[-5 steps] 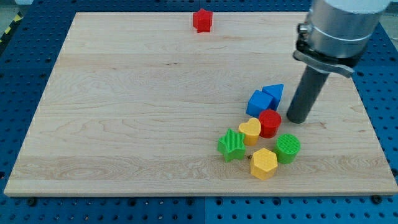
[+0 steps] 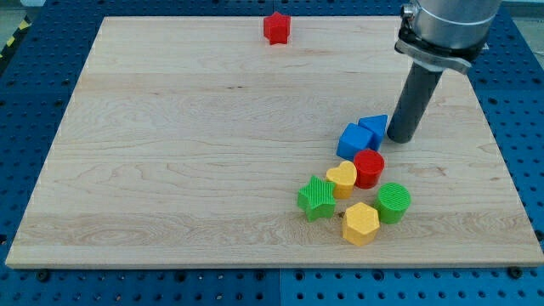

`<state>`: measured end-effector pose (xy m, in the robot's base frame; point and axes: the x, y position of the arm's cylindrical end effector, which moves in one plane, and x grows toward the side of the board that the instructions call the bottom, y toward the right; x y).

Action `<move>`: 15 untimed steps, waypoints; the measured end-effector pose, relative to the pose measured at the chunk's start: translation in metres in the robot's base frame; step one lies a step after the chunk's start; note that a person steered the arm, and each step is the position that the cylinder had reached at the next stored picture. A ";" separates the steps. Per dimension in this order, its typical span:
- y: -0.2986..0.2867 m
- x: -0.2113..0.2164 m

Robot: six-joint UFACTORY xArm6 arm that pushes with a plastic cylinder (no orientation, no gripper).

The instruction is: Push the blue triangle above the green star

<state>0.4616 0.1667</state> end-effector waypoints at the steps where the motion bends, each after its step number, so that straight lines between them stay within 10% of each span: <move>1: -0.002 -0.006; 11: -0.073 0.019; 15: -0.149 -0.059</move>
<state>0.4025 0.0175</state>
